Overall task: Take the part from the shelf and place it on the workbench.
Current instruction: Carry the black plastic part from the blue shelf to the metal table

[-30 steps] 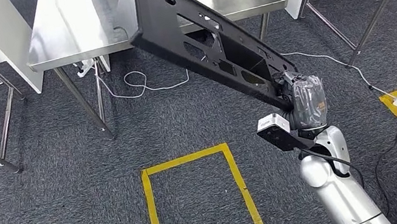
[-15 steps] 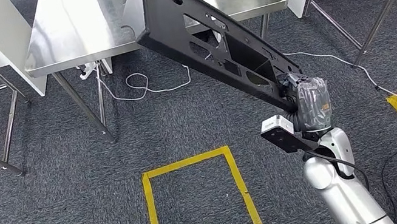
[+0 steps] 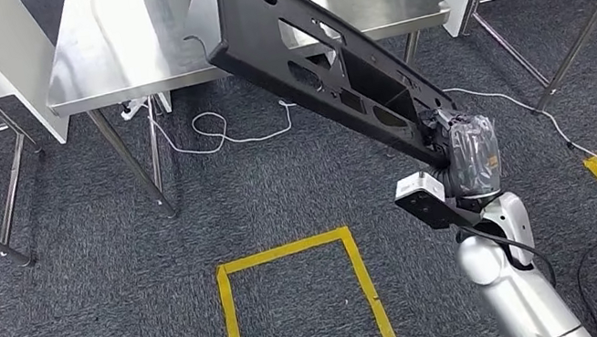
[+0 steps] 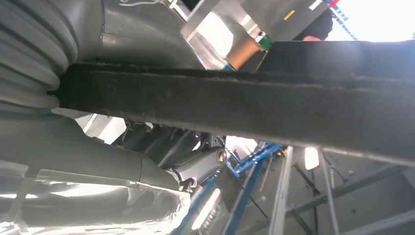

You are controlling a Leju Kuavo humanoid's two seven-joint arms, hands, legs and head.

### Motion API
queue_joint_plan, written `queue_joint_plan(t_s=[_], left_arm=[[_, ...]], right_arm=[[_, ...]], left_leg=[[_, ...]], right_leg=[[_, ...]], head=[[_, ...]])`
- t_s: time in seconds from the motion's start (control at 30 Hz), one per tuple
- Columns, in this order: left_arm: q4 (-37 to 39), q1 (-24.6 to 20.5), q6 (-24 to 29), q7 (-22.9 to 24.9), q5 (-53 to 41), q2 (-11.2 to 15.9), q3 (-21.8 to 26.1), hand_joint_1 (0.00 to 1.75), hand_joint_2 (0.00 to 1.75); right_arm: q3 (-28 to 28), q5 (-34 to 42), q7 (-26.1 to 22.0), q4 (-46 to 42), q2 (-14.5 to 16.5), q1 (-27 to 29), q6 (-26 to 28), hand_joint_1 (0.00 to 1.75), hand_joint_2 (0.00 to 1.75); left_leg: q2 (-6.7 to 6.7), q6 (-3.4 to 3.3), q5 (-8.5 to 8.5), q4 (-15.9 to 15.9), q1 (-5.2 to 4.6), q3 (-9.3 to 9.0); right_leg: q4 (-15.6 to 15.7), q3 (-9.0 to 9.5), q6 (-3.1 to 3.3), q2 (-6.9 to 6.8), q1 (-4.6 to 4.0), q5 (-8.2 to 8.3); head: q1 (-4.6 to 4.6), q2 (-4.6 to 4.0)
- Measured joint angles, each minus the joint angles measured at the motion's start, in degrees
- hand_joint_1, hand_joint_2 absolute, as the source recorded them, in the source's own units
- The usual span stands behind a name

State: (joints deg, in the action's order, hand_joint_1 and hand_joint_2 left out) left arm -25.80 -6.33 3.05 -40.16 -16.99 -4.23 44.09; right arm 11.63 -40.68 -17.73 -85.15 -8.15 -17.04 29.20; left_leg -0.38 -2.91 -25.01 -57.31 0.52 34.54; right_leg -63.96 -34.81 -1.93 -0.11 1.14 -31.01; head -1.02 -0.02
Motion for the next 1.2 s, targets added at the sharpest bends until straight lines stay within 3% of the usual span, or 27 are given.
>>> queue_joint_plan(t_s=[0.07, 0.1, 0.13, 0.2, 0.27, 0.33, 0.43, 0.5, 0.57, 0.6, 0.63, 0.67, 0.73, 0.8, 0.9, 0.97, 1.0, 1.1, 1.13, 1.17, 1.2], left_arm=[[0.18, -0.07, 0.05, 0.01, -0.01, 0.02, -0.02, 0.00, 0.00], [0.26, -0.07, 0.08, 0.01, -0.03, 0.03, -0.03, 0.00, 0.00], [0.32, -0.06, 0.10, 0.01, -0.06, 0.03, -0.05, 0.00, 0.00], [0.40, -0.08, 0.15, 0.01, -0.14, 0.02, -0.29, 0.00, 0.00], [0.52, -0.17, 0.19, 0.01, -0.25, 0.01, -0.64, 0.00, 0.00], [0.68, -0.28, 0.20, 0.01, -0.38, 0.02, -0.81, 0.00, 0.00], [0.78, -0.50, 0.24, 0.01, -0.59, 0.15, -0.87, 0.00, 0.00], [0.86, -0.68, 0.30, 0.00, -0.73, 0.30, -0.92, 0.00, 0.00], [1.04, -0.73, 0.38, 0.01, -0.86, 0.41, -0.94, 0.00, 0.00], [1.15, -0.72, 0.42, 0.01, -0.92, 0.45, -0.94, 0.00, 0.00], [1.26, -0.74, 0.44, 0.01, -0.98, 0.47, -0.94, 0.00, 0.00], [1.34, -0.77, 0.45, 0.01, -1.02, 0.51, -0.94, 0.00, 0.00], [1.46, -0.88, 0.49, 0.01, -1.02, 0.68, -0.94, 0.00, 0.00], [1.62, -1.06, 0.54, 0.01, -1.02, 0.86, -0.94, 0.00, 0.00], [1.72, -1.19, 0.56, 0.01, -1.02, 0.94, -0.95, 0.00, 0.00], [1.74, -1.31, 0.56, 0.00, -1.02, 0.95, -0.98, 0.00, 0.00], [1.75, -1.40, 0.55, 0.00, -1.02, 0.96, -0.99, 0.00, 0.00], [1.81, -1.50, 0.51, 0.00, -1.01, 0.97, -1.01, 0.00, 0.00], [1.84, -1.49, 0.51, 0.00, -1.01, 0.97, -1.01, 0.00, 0.00], [1.87, -1.49, 0.51, 0.00, -1.00, 0.97, -1.01, 0.00, 0.00], [1.92, -1.49, 0.51, 0.00, -1.00, 0.96, -1.01, 0.00, 0.00]], right_arm=[[-0.15, 0.18, -0.04, 0.07, -0.20, 0.14, -0.01, 1.71, 1.75], [-0.21, 0.20, -0.04, 0.13, -0.27, 0.28, -0.01, 1.71, 1.75], [-0.26, 0.21, -0.04, 0.19, -0.33, 0.38, -0.02, 1.71, 1.75], [-0.31, 0.22, -0.05, 0.24, -0.44, 0.46, -0.01, 1.71, 1.75], [-0.33, 0.23, -0.08, 0.23, -0.49, 0.43, -0.01, 1.71, 1.75], [-0.36, 0.26, -0.10, 0.22, -0.51, 0.42, 0.00, 1.71, 1.75], [-0.40, 0.28, -0.13, 0.13, -0.50, 0.42, 0.00, 1.71, 1.75], [-0.40, 0.28, -0.18, 0.04, -0.48, 0.41, 0.01, 1.71, 1.75], [-0.40, 0.28, -0.21, 0.02, -0.39, 0.45, 0.01, 1.71, 1.75], [-0.40, 0.27, -0.21, 0.02, -0.31, 0.48, 0.01, 1.71, 1.75], [-0.40, 0.26, -0.22, 0.02, -0.23, 0.49, 0.01, 1.71, 1.75], [-0.40, 0.25, -0.22, 0.02, -0.15, 0.50, 0.01, 1.71, 1.75], [-0.40, 0.21, -0.23, -0.01, -0.03, 0.45, 0.02, 1.71, 1.75], [-0.40, 0.18, -0.24, -0.04, 0.05, 0.31, 0.02, 1.71, 1.75], [-0.40, 0.13, -0.24, -0.19, 0.06, 0.15, 0.04, 1.71, 1.75], [-0.41, 0.01, -0.25, -0.35, 0.07, 0.03, 0.06, 1.71, 1.75], [-0.43, -0.05, -0.26, -0.41, 0.07, -0.03, 0.07, 1.71, 1.75], [-0.53, -0.13, -0.25, -0.40, 0.07, 0.09, 0.08, 1.71, 1.75], [-0.60, -0.14, -0.25, -0.38, 0.07, 0.20, 0.08, 1.71, 1.75], [-0.67, -0.16, -0.24, -0.36, 0.07, 0.27, 0.09, 1.71, 1.75], [-0.74, -0.17, -0.24, -0.34, 0.07, 0.29, 0.09, 1.71, 1.75]], left_leg=[[-0.06, -0.53, -0.39, 0.05, -0.11, -0.41], [-0.13, -0.61, -0.62, 0.03, -0.18, -0.63], [-0.25, -0.61, -0.88, 0.01, -0.25, -0.89], [-0.51, -0.38, -1.47, -0.03, -0.34, -1.63], [-0.73, 0.12, -2.23, -0.25, -0.63, -2.19], [-0.82, 0.68, -2.83, -0.39, -0.82, -2.36], [-0.67, 1.62, -3.78, -1.26, -0.40, -2.17], [-0.40, 2.38, -5.90, -6.03, -0.07, 0.10], [-0.16, 3.00, -8.37, -13.56, 0.25, 4.55], [-0.09, 3.21, -8.64, -16.14, 0.41, 6.50], [-0.02, 3.32, -7.73, -16.64, 0.55, 7.51], [0.06, 3.33, -5.81, -15.00, 0.68, 7.42], [0.19, 3.07, -0.90, -7.60, 0.75, 4.79], [0.18, 2.55, 1.28, -2.22, 0.49, 2.51], [0.06, 1.46, 0.89, -1.00, 0.06, 1.86], [0.04, 0.62, 0.89, -0.15, 0.09, 1.05], [0.05, 0.22, 0.85, 0.21, 0.17, 0.59], [-0.01, -0.38, 0.15, 0.28, -0.01, -0.25], [-0.09, -0.40, -0.16, 0.27, -0.04, -0.57], [-0.22, -0.33, -0.51, 0.25, -0.05, -0.99], [-0.34, -0.20, -0.88, 0.24, -0.05, -1.49]], right_leg=[[-7.52, -4.66, 0.30, 0.06, -0.04, -2.10], [-9.66, -6.36, 0.15, 0.07, -0.06, -2.22], [-9.57, -6.94, -0.20, 0.07, -0.07, -1.34], [-3.47, -4.96, -1.02, 0.06, -0.08, 2.45], [3.63, -1.87, -0.97, 0.08, -0.26, 5.70], [6.00, -0.72, -0.08, 0.14, -0.49, 6.42], [6.33, -0.20, 1.15, 0.20, -0.12, 6.16], [6.53, 0.54, 1.94, 0.18, 0.20, 5.78], [6.53, 1.16, 2.51, 0.16, 0.18, 5.26], [6.52, 1.47, 2.60, 0.19, 0.17, 4.99], [6.51, 1.83, 2.58, 0.24, 0.18, 4.69], [6.51, 2.29, 2.47, 0.30, 0.20, 4.35], [6.52, 3.32, 2.06, 0.39, 0.16, 3.58], [6.51, 3.85, 1.41, 0.43, -0.14, 2.91], [6.80, 3.94, 0.38, 0.36, -0.34, 2.31], [4.93, 3.11, 0.03, 0.22, -0.38, 1.33], [2.25, 1.71, 0.11, 0.16, -0.40, 0.32], [-8.68, -5.05, 0.37, 0.15, -0.36, -2.45], [-9.89, -6.36, 0.08, 0.15, -0.38, -2.05], [-8.72, -6.48, -0.38, 0.15, -0.39, -0.68], [-5.52, -5.53, -0.88, 0.13, -0.37, 1.38]], head=[[0.08, 0.00], [0.09, 0.00], [0.10, 0.00], [0.11, 0.00], [0.16, 0.00], [0.18, 0.00], [0.09, 0.00], [-0.05, 0.00], [-0.13, 0.00], [-0.13, 0.00], [-0.15, 0.00], [-0.14, 0.00], [-0.14, 0.00], [-0.11, 0.00], [-0.10, 0.00], [-0.06, 0.00], [0.00, 0.00], [0.11, 0.00], [0.13, 0.00], [0.14, 0.00], [0.15, 0.00]])
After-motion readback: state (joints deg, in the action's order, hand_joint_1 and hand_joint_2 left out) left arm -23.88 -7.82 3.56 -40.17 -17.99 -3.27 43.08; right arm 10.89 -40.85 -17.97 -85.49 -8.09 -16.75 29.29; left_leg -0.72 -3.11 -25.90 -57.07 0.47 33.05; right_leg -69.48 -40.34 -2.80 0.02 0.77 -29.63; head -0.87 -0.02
